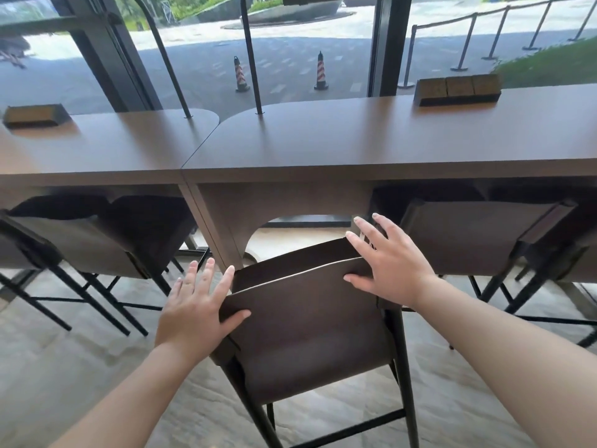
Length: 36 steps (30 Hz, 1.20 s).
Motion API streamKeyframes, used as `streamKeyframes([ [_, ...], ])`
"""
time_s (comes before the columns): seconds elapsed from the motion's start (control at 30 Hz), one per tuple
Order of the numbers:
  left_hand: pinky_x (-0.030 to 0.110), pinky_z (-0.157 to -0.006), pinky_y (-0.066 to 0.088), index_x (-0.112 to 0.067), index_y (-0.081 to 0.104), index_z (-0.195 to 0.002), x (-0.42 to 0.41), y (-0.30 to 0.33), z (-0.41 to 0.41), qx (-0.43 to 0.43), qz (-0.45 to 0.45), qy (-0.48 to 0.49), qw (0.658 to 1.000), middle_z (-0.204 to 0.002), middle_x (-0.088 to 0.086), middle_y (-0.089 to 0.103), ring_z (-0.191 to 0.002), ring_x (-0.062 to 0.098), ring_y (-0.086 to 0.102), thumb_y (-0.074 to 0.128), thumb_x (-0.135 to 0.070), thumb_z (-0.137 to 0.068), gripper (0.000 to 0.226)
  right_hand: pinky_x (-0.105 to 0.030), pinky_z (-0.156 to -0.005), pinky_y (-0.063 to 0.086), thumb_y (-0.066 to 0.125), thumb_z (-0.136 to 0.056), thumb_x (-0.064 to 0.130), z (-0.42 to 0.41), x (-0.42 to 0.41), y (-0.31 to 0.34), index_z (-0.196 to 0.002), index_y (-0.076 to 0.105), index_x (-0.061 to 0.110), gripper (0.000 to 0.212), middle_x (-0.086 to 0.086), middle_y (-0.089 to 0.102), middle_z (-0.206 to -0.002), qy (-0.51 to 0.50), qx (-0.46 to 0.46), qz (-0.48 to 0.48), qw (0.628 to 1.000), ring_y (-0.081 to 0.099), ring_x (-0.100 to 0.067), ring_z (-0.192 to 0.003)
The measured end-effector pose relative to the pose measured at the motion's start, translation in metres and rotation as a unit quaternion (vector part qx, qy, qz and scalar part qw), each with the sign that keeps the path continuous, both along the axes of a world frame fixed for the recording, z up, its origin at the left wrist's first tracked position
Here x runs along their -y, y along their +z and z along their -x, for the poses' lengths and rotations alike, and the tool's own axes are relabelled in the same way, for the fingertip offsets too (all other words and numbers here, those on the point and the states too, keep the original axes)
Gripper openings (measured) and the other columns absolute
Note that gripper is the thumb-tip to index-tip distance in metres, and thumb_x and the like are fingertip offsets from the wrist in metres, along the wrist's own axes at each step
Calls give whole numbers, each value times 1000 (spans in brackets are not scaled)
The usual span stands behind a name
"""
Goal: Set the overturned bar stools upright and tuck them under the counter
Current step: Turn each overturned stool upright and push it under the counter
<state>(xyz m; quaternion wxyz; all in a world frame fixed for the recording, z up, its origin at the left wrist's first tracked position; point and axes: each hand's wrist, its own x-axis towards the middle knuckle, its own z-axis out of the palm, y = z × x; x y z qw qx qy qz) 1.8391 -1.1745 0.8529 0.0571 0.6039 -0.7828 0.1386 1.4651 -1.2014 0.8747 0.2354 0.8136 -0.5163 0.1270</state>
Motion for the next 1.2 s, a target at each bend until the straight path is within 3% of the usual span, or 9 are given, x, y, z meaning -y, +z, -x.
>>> streamKeyframes([
  [0.53,51,-84,55,-19,62,-135,115,18,14,5,15,-23,1000,-139,22,56,-126,43,54,41,-76,-80,82,-49,-99,48,66,-75,67,9,122,10,-137,57,14,82,-13,51,-144,-3,19,-28,999,42,-43,-133],
  [0.8,50,-83,56,-20,59,-137,159,15,23,5,15,-6,1000,-138,21,57,-125,43,55,40,-77,-81,83,-44,-99,48,63,-77,69,18,180,9,-136,58,14,82,-10,53,-143,8,38,-37,999,45,-38,-134],
  [0.93,50,-86,56,-20,59,-138,172,13,34,7,15,2,1000,-138,22,57,-124,45,55,41,-77,-82,82,-43,-114,36,49,-80,71,28,205,5,-140,54,11,85,-11,48,-148,26,56,-52,997,39,-33,-140],
  [1.1,47,-79,57,-22,60,-137,175,15,55,1,11,30,1000,-137,20,58,-124,43,57,39,-77,-81,81,-45,-114,34,47,-79,72,44,229,2,-142,51,13,87,-9,46,-150,47,72,-74,994,41,-30,-139],
  [1.2,47,-82,57,-22,60,-137,176,14,68,5,16,37,999,-136,21,58,-124,43,56,39,-76,-82,80,-46,-116,28,45,-79,74,56,239,0,-144,49,14,88,-7,44,-152,49,69,-89,992,38,-28,-141],
])
